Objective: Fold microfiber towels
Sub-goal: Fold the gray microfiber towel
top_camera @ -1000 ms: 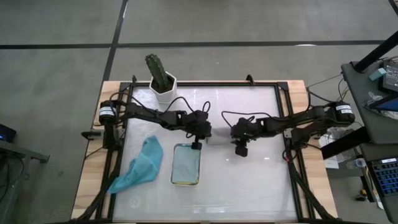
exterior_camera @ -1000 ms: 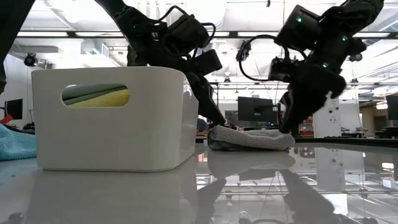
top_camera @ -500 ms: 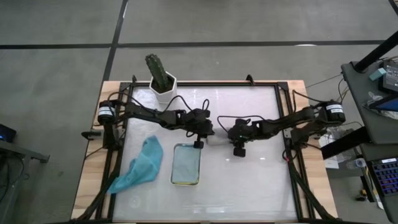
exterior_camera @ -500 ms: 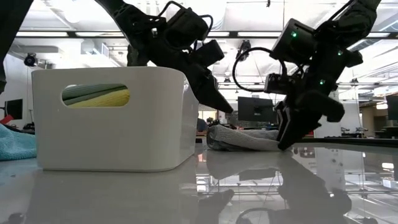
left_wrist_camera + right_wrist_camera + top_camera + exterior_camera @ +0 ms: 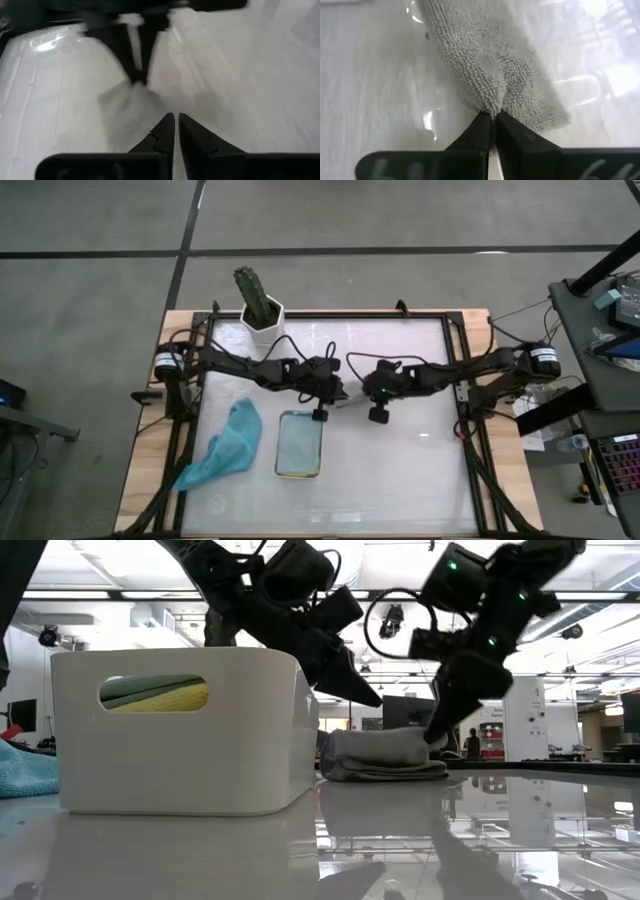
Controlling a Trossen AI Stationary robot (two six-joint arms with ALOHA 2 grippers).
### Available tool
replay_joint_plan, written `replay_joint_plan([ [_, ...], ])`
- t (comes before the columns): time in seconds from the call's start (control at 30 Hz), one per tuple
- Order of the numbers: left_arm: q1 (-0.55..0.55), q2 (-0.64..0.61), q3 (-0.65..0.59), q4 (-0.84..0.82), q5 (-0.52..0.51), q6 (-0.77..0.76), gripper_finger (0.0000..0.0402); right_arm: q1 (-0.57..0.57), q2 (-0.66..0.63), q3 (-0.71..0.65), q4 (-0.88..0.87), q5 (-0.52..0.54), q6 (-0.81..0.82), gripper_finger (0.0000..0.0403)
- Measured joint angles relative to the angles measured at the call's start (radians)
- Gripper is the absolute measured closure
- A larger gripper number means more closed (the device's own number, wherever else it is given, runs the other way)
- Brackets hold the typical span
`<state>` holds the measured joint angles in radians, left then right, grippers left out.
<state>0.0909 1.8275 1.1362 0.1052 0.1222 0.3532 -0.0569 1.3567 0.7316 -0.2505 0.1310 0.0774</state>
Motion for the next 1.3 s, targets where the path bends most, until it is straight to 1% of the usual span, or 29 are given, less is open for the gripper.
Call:
replay_joint_plan([
  [0.23, -0.04, 0.001, 0.0, 0.001, -0.004, 0.024, 0.0391, -0.067, 0.002, 0.113, -0.164, -0.015, -0.072, 0.0391],
  [0.37, -0.047, 0.004, 0.0, -0.001, -0.052, 0.022, 0.0391, -0.114, 0.002, 0.151, -0.202, -0.059, -0.118, 0.0391],
  [0.47, -0.045, 0.004, -0.003, -0.002, -0.085, 0.022, 0.0391, -0.125, 0.002, 0.159, -0.216, -0.059, -0.193, 0.0391],
  [0.6, -0.045, 0.005, -0.012, -0.011, -0.134, 0.021, 0.0391, -0.125, 0.002, 0.124, -0.216, -0.061, -0.291, 0.0392],
  [0.7, -0.045, 0.005, -0.016, -0.01, -0.14, 0.024, 0.0391, -0.125, 0.002, 0.078, -0.203, -0.059, -0.327, 0.0392],
  [1.03, -0.034, 0.006, -0.019, -0.008, -0.141, 0.028, 0.0391, -0.125, 0.002, -0.054, -0.037, -0.042, -0.323, 0.0392],
  [1.2, -0.034, 0.006, -0.025, -0.009, -0.142, 0.028, 0.0391, -0.125, 0.002, -0.076, -0.027, -0.043, -0.311, 0.0389],
  [1.3, -0.033, 0.006, -0.025, -0.008, -0.142, 0.029, 0.0391, -0.125, 0.002, -0.078, -0.028, -0.045, -0.293, 0.0373],
])
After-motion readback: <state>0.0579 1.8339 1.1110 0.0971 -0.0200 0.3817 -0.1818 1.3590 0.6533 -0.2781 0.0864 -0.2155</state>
